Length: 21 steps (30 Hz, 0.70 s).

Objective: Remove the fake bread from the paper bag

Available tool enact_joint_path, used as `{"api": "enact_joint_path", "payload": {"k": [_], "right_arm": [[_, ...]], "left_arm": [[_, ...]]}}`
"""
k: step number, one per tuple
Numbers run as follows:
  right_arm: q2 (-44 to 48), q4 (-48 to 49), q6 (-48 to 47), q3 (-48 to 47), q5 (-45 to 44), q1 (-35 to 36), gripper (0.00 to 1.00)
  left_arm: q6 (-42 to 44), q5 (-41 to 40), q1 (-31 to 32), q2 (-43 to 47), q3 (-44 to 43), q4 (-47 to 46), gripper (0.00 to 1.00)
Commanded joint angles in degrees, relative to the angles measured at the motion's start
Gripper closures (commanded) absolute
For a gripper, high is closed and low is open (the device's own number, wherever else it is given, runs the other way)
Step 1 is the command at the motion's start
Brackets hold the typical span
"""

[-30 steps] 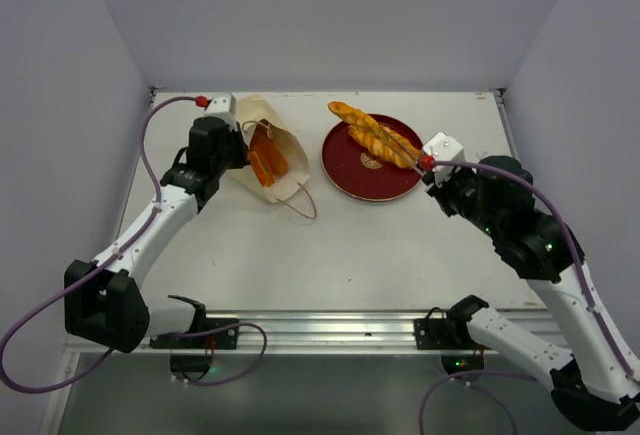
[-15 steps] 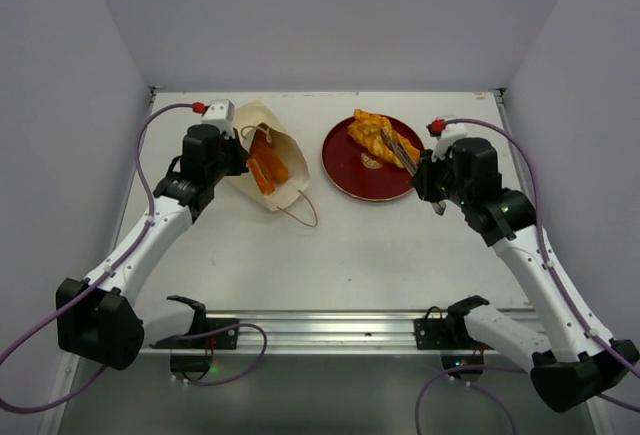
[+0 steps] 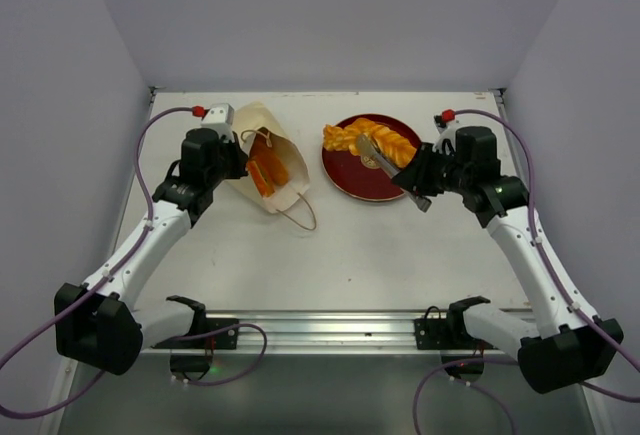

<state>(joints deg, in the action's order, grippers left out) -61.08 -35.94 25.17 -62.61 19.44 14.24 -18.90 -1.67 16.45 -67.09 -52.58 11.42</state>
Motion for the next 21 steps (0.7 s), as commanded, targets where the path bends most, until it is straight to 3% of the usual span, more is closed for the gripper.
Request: {"api": "enact_joint_path", "payload": {"k": [1,16,21], "right_arm": [[-0.70,4.39,3.75,-0.94,4.03,-1.14,1.00],[-6.15,5.01,-0.91,5.04,4.81,-10.72,1.00],[-8.09,4.92,-2.40,5.83,5.96,-13.98,0.80]], "left_arm": [[0.17,0.79,-0.54,1.79,0.19,-3.60,1.00],[0.35,0.88,-0.54,1.96,0.19,-3.60,1.00],[0.44,0.88,-0.54,2.05,0.19,-3.42,1.00]]}}
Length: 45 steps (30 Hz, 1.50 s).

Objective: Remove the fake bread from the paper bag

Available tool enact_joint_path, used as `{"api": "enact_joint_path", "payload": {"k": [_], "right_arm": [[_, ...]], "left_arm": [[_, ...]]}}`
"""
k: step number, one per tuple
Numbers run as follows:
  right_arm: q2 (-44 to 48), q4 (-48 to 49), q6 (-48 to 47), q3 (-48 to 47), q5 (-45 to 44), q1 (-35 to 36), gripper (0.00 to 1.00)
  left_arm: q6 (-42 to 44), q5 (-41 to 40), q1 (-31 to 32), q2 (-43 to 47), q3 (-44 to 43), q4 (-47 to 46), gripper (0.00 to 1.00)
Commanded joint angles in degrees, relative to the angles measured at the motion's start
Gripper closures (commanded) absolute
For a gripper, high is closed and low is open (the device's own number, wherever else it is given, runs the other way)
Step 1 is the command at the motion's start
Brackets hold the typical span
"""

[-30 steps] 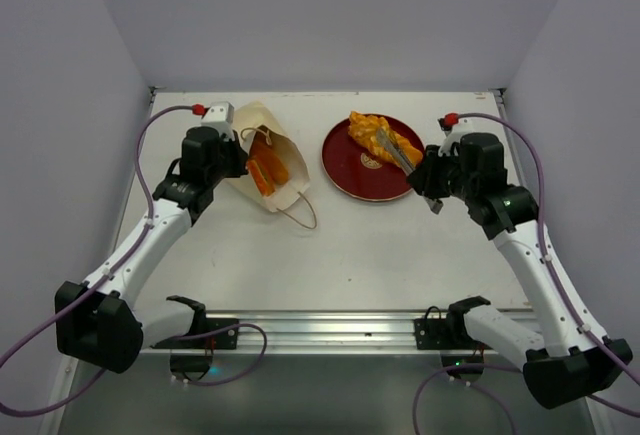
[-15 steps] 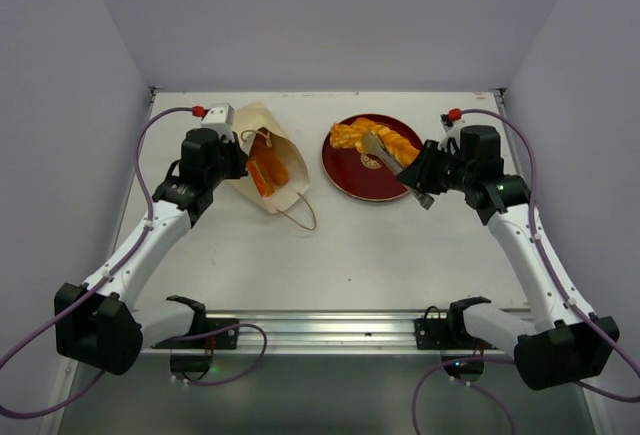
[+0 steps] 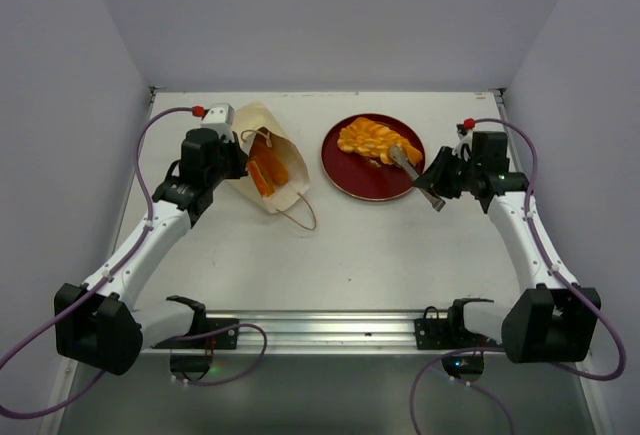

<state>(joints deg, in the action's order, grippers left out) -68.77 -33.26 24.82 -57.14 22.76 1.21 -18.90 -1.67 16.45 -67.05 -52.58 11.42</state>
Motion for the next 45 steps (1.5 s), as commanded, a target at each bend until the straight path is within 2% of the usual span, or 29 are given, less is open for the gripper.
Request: {"api": "enact_joint_path", "payload": {"k": [1,5,6,12,15,24,29,35,37,38,39,41,43,45], "right_arm": [[-0.66,2.23,-2.49,0.45,3.07,-2.95,0.74],[-0.49,2.32,-3.81,0.89,3.87,-4.55,0.66],[-0.48,2.32,-3.99,0.98,4.04,-4.73,0.60],[0.83,2.32,-5.66,1.77,5.36,-5.17,0.44],[1.97,2.32,-6.62,1.77,5.36,-5.17,0.39],[6.45,2.58,-10.05,0.20,4.48,-5.52,0.37],[6.02,3.99,-11.98,0.54,7.99,-5.61,0.40],[5.84,3.90,-17.16,1.42,10.54,-5.61,0.39],[5.15,2.59,-22.68,1.16,12.64,-5.52,0.39],[4.44,1.19,-26.89,0.38,17.96,-5.43,0.38],[3.48,-3.70,-34.24,-0.42,17.93,-4.65,0.34],[0.24,-6.98,-38.07,-2.17,12.42,-2.37,0.32],[-1.18,-9.45,-40.80,-2.01,1.44,2.55,0.26],[-1.19,-8.94,-41.60,0.00,-4.02,5.80,0.23]], "left_arm": [[0.44,0.79,-0.54,2.09,0.19,-3.34,1.00],[0.53,0.88,-0.54,2.09,0.19,-3.25,1.00],[0.53,0.88,-0.54,2.18,0.28,-3.33,1.00],[0.44,1.06,-0.54,2.18,0.19,-3.33,1.00],[0.44,1.06,-0.54,2.18,0.19,-3.25,1.00],[0.53,1.14,-0.54,2.36,-0.07,-3.16,1.00],[0.61,1.23,-0.54,2.36,0.02,-3.16,1.00],[0.70,1.32,-0.54,2.36,0.19,-3.07,1.00],[0.61,1.41,-0.63,2.27,0.11,-3.16,1.00],[0.61,1.41,-0.54,2.36,0.11,-3.25,1.00],[0.53,1.41,-0.54,2.27,0.19,-3.33,1.00],[0.44,1.41,-0.54,2.27,0.37,-3.42,1.00],[0.44,1.41,-0.54,2.27,0.46,-3.68,1.00],[0.35,1.41,-0.54,2.27,0.72,-3.86,1.00]]}}
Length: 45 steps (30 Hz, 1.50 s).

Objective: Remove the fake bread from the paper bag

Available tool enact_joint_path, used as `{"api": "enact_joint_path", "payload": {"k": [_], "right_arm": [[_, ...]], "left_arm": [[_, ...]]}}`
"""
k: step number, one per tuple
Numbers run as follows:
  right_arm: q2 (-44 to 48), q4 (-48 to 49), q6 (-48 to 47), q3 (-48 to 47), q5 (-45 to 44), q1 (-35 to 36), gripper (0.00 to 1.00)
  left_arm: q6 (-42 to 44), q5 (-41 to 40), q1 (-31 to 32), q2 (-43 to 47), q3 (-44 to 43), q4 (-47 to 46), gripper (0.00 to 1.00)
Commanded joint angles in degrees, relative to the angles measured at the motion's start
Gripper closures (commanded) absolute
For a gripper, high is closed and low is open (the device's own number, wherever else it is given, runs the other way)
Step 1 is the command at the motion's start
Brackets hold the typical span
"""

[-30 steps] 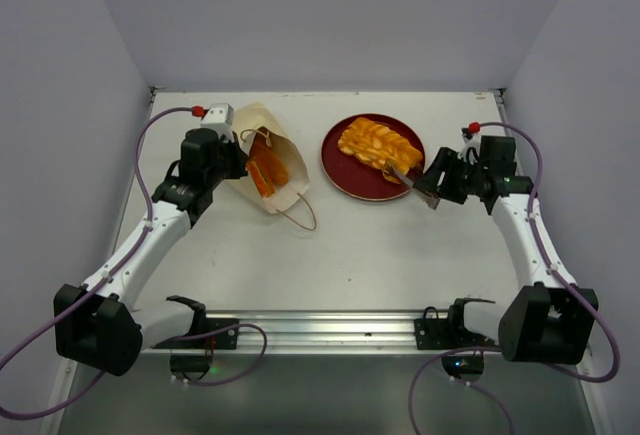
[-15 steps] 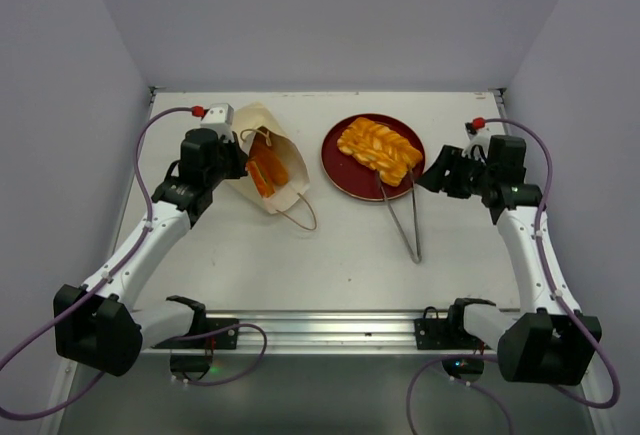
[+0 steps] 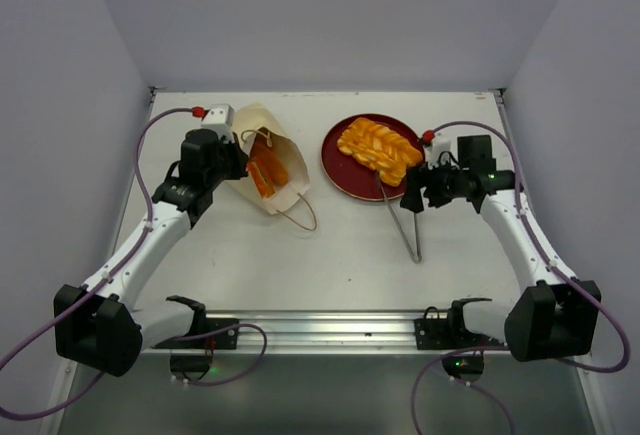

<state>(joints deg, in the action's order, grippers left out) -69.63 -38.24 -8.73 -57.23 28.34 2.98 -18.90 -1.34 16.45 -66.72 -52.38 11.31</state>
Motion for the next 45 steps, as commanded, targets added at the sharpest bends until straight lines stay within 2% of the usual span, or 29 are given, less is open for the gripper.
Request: {"api": "enact_joint_path", "payload": {"k": [1,2,3,6,10,17,27,34,37,41,42,44,45], "right_arm": [[-0.07,-3.17,-7.45,1.06,-11.01,4.92,0.20],[0.19,-2.37,-6.66,1.85,-12.94,6.14,0.03],[-0.24,-1.41,-5.60,2.91,-14.70,8.25,0.01],[-2.87,0.61,-2.80,3.79,-18.75,10.11,0.01],[-6.31,4.22,1.69,4.06,-29.71,12.13,0.01],[-11.49,6.95,3.19,4.41,-24.56,13.19,0.01],[-21.51,9.59,4.42,3.71,-26.22,13.89,0.01],[-23.71,9.76,4.43,4.06,-26.84,13.98,0.13],[-23.80,9.41,4.07,4.23,-27.72,13.98,0.24],[-23.45,9.24,3.81,4.23,-27.28,13.98,0.44],[-23.28,9.15,3.81,4.15,-27.20,13.98,0.53],[-22.84,8.54,3.37,3.97,-27.11,13.89,0.62],[-22.49,8.18,3.20,3.80,-27.11,13.89,0.70]], "left_arm": [[0.35,1.08,-0.54,1.86,0.61,-3.75,1.00],[0.26,1.08,-0.54,1.86,0.70,-3.84,1.00],[0.35,1.08,-0.54,1.86,0.96,-3.75,1.00],[0.44,1.08,-0.54,1.94,1.14,-3.67,1.00],[0.70,1.08,-0.54,2.21,1.32,-3.58,1.00],[0.70,1.08,-0.54,2.12,1.67,-4.10,1.00],[0.88,2.57,-0.54,2.30,1.93,-4.10,1.00],[0.88,2.66,-0.54,2.47,2.11,-4.19,1.00],[0.88,2.75,-0.54,2.47,2.19,-4.28,1.00],[0.70,2.84,-0.54,2.91,2.46,-4.37,1.00],[0.70,2.84,-0.54,2.91,2.55,-4.37,1.00],[0.96,2.66,-0.54,3.26,2.55,-4.19,1.00],[1.05,2.66,-0.54,3.35,2.55,-4.02,1.00]]}}
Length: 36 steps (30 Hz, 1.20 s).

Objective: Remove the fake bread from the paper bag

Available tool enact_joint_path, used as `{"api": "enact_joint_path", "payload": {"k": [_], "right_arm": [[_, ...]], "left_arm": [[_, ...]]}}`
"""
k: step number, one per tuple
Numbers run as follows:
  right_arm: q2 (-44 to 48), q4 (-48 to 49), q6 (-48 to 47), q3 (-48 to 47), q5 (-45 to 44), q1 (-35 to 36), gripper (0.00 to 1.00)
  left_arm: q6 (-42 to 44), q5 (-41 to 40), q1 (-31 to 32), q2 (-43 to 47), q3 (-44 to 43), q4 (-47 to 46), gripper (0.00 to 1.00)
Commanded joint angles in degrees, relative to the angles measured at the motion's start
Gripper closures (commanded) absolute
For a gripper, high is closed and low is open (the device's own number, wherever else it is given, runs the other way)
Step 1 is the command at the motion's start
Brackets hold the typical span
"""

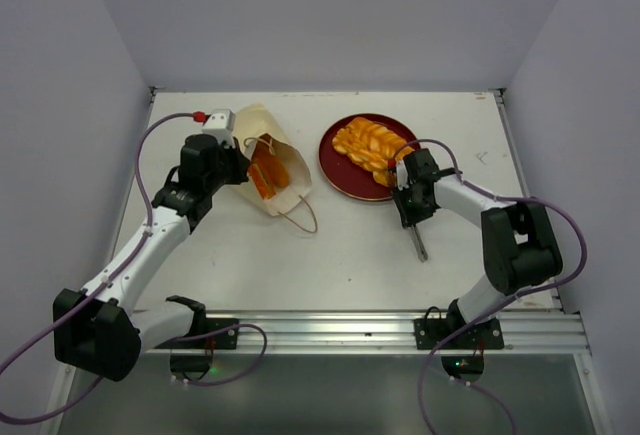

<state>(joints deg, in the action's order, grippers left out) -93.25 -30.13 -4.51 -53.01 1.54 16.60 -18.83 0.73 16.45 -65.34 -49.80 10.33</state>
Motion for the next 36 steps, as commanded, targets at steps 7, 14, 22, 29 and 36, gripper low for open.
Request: {"api": "enact_joint_path", "payload": {"k": [7,14,22,29,36], "right_arm": [[12.10,-3.43,-3.92,-1.48,-0.84,0.27,0.99],[19.42,-5.20,-6.91,-4.29,-1.01,0.27,1.00],[12.32,-7.74,-6.56,-5.52,2.67,0.27,1.00],[5.72,-7.66,-6.56,-4.20,4.26,-0.43,0.95],[0.88,-5.03,-8.23,-4.47,4.70,-3.06,0.82]], "left_arm": [[1.60,0.41,-0.63,2.85,0.06,-2.68,1.00],[1.34,0.76,-0.63,2.68,-0.47,-2.86,1.00],[1.34,0.67,-0.63,2.59,-0.82,-2.33,1.00],[1.87,0.32,-0.63,2.76,-0.82,-1.98,1.00],[1.69,0.50,-0.63,2.50,-0.65,-2.33,1.00]]}}
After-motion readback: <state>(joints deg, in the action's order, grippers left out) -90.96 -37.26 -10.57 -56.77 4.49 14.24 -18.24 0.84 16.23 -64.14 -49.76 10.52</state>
